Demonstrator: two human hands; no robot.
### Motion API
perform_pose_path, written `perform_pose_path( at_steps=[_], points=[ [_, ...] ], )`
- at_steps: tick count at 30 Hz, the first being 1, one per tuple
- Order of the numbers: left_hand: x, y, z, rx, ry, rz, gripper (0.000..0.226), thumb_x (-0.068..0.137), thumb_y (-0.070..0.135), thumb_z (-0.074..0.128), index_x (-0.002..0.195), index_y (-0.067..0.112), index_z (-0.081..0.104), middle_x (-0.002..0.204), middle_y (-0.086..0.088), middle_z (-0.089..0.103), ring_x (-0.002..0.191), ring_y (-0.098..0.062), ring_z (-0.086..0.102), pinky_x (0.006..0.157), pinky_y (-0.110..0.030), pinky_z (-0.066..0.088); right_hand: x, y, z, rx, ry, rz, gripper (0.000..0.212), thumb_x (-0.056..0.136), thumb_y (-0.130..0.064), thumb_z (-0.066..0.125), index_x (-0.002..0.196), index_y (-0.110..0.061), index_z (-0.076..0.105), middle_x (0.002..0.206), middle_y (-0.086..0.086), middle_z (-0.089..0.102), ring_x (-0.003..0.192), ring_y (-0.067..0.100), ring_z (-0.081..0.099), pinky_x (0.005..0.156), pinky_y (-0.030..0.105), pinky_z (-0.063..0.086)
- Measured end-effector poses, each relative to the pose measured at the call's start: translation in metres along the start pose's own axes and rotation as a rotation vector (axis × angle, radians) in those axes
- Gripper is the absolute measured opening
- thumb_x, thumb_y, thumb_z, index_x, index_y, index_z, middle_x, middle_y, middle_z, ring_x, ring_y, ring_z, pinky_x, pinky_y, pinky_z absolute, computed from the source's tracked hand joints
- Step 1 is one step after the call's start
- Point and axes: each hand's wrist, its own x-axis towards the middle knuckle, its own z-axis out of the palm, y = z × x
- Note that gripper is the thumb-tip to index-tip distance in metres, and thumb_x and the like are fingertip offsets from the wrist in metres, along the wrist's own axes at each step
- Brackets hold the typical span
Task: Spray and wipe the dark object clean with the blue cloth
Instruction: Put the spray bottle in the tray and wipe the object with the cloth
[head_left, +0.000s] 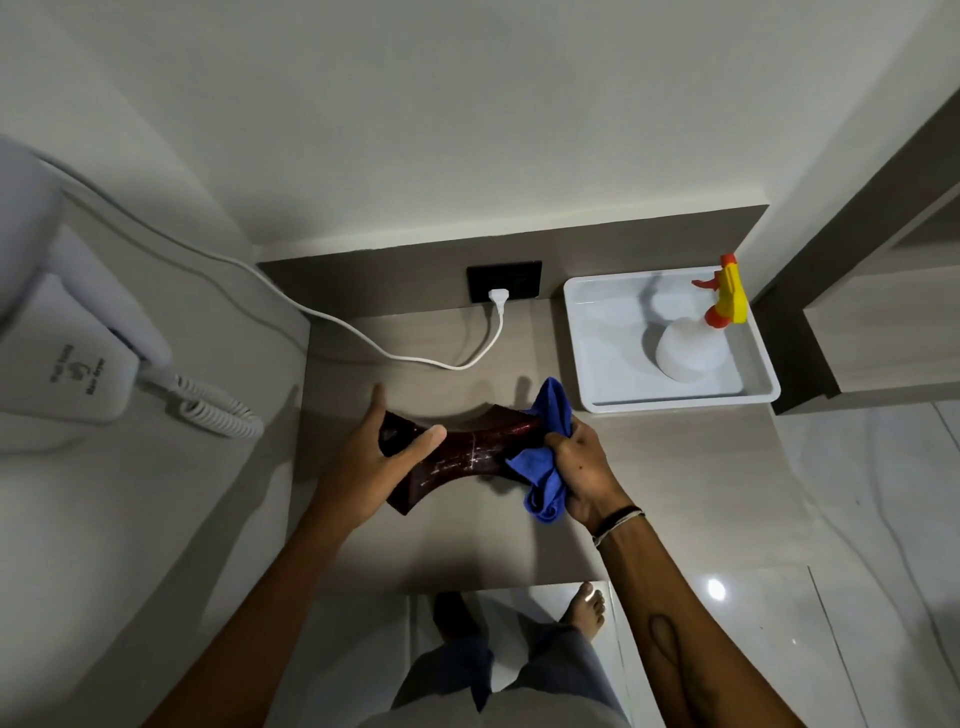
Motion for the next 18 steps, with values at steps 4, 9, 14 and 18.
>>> perform_pose_path(
  at_steps=[4,9,14,18],
  points=[
    [-0.008,-0.003,0.000,0.097,-0.137,0.089,0.146,0.044,0.081,0.090,0.152,0.071,-0.008,0.178,-0.002,0.005,0.160,-0.017,0.007,0.123,-0.049,0.033,0.009,-0.012,0.002,-0.027,0.050,0.083,0.029,0.099,0.014,0.041,0.093,0.001,0.067,0.083,0.020,0.069,0.058,0.024,0.071,0.051,0.028,0.063],
    [-0.010,-0.002,0.006,0.336,-0.025,0.263,0.141,0.047,0.057,0.100,0.160,0.049,0.015,0.177,0.001,-0.004,0.154,-0.013,0.012,0.120,-0.051,0.035,0.008,-0.015,0.007,-0.006,0.034,0.000,0.046,0.096,0.016,0.038,0.089,-0.007,0.077,0.092,0.017,0.080,0.071,0.023,0.078,0.061,0.026,0.064],
    [-0.002,-0.001,0.012,0.405,0.162,0.379,0.122,0.059,0.032,0.097,0.161,0.012,0.033,0.168,-0.007,0.036,0.158,-0.024,0.028,0.124,-0.047,0.036,-0.006,-0.001,0.011,-0.409,0.055,-0.361,0.065,0.097,0.019,0.042,0.156,-0.008,0.048,0.152,0.010,0.060,0.139,0.026,0.059,0.121,0.040,0.047],
    [-0.001,-0.002,0.017,0.349,0.163,0.361,0.117,0.056,0.028,0.096,0.157,0.014,0.038,0.153,-0.008,0.051,0.139,-0.028,0.050,0.112,-0.048,0.050,-0.037,0.016,0.028,-0.742,-0.202,-0.494,0.085,0.098,0.015,0.047,0.168,-0.022,0.017,0.160,0.013,0.045,0.126,0.021,0.062,0.108,0.012,0.046]
  ],
)
